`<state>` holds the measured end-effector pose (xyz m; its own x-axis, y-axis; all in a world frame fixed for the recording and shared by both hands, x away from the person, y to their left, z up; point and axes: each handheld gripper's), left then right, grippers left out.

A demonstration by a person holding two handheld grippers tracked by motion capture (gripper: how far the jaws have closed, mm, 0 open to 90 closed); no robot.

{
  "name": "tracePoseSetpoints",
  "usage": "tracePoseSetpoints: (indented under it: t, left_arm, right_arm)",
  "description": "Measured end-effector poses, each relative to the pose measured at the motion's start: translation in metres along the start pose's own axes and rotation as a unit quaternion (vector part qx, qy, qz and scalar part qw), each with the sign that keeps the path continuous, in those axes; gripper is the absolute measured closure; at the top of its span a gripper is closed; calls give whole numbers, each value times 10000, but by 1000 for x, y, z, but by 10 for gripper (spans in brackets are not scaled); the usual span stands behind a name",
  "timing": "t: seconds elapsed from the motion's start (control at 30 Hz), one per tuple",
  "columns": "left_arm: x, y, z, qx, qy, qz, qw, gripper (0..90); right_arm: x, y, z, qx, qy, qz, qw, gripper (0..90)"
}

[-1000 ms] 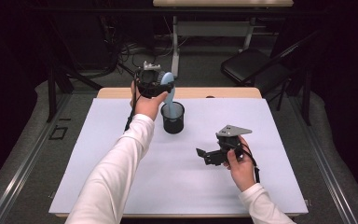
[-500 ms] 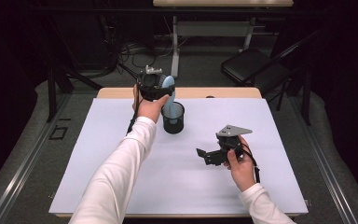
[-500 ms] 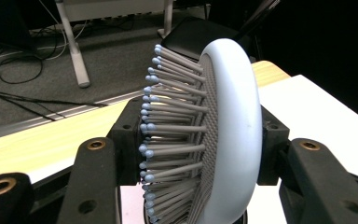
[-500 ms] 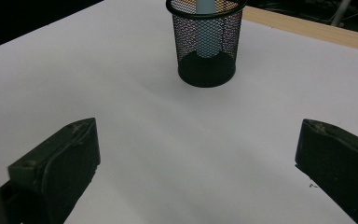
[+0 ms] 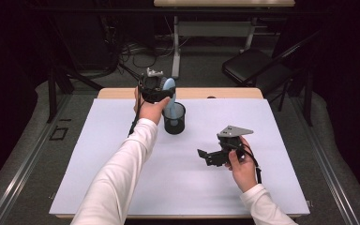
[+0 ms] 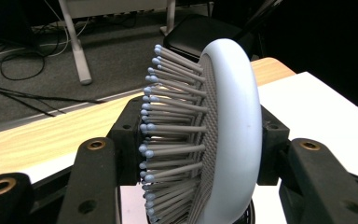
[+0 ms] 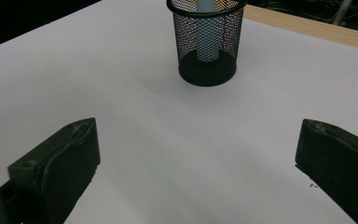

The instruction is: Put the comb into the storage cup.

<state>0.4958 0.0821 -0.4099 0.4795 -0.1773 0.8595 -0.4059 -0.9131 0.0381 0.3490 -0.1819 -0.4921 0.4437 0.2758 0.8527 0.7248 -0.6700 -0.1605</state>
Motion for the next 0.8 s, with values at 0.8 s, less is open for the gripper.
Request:
tracePoseSetpoints:
  t: [0.8]
  left_arm:
    - [-5,5,5,-20,-5,55,10000,483]
  right_arm:
    - [0,0,0,23,-21,-3,10000,0]
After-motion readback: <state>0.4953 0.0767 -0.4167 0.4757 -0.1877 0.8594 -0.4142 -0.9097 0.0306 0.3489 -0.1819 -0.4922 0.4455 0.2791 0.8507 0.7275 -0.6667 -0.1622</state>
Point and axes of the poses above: each handheld gripper's, and its own axes: z roughly forward along the jaws, x roughly out of its top, y roughly to its right, and after that the axes turned 7 degrees about x, right-handed
